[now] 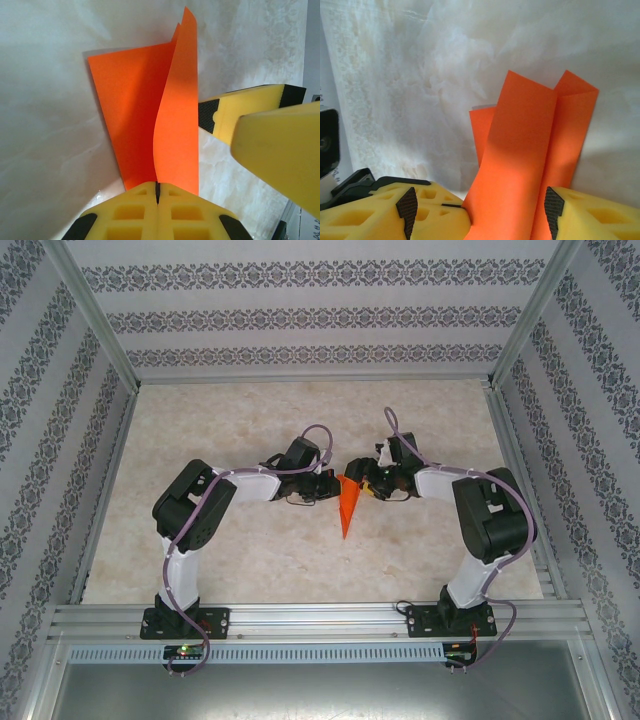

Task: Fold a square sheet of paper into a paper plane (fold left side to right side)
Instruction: Fold the wing for the fifth time at the center of the table.

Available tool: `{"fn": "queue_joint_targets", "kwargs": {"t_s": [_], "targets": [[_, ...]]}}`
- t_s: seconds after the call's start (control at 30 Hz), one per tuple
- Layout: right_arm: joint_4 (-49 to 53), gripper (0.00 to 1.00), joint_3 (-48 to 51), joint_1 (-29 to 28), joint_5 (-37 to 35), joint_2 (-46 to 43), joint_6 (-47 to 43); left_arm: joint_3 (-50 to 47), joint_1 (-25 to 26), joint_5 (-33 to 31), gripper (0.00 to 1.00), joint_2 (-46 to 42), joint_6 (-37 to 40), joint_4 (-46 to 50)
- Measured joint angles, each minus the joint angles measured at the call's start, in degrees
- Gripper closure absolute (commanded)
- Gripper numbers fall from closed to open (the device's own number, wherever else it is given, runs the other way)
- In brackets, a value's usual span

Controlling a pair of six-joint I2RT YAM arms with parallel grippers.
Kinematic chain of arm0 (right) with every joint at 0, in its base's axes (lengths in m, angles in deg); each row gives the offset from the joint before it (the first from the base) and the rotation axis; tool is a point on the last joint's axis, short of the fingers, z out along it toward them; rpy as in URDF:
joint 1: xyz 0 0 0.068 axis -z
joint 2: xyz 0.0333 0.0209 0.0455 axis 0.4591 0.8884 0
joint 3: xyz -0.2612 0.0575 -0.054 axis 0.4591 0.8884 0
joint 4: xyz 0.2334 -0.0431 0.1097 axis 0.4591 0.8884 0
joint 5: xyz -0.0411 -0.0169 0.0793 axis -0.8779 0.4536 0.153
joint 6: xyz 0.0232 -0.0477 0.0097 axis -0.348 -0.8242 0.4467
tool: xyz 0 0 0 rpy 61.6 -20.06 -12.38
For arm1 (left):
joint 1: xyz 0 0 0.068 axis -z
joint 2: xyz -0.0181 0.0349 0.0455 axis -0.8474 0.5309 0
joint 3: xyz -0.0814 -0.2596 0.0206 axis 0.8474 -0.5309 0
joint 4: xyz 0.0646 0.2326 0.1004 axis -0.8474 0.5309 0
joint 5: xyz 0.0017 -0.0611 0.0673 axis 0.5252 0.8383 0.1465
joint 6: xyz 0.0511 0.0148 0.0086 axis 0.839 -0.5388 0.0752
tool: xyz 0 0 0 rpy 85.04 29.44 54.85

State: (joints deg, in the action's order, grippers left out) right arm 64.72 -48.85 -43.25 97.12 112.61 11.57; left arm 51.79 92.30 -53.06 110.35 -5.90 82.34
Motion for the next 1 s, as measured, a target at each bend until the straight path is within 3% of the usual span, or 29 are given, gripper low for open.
{"fn": "queue_joint_targets", "kwargs": {"t_s": [1.0], "targets": [[5.4, 0.30, -3.5, -1.4, -1.9, 2.2, -3.9, 2.6, 0.0, -0.2, 1.00, 3.6, 1.7, 1.7]]}}
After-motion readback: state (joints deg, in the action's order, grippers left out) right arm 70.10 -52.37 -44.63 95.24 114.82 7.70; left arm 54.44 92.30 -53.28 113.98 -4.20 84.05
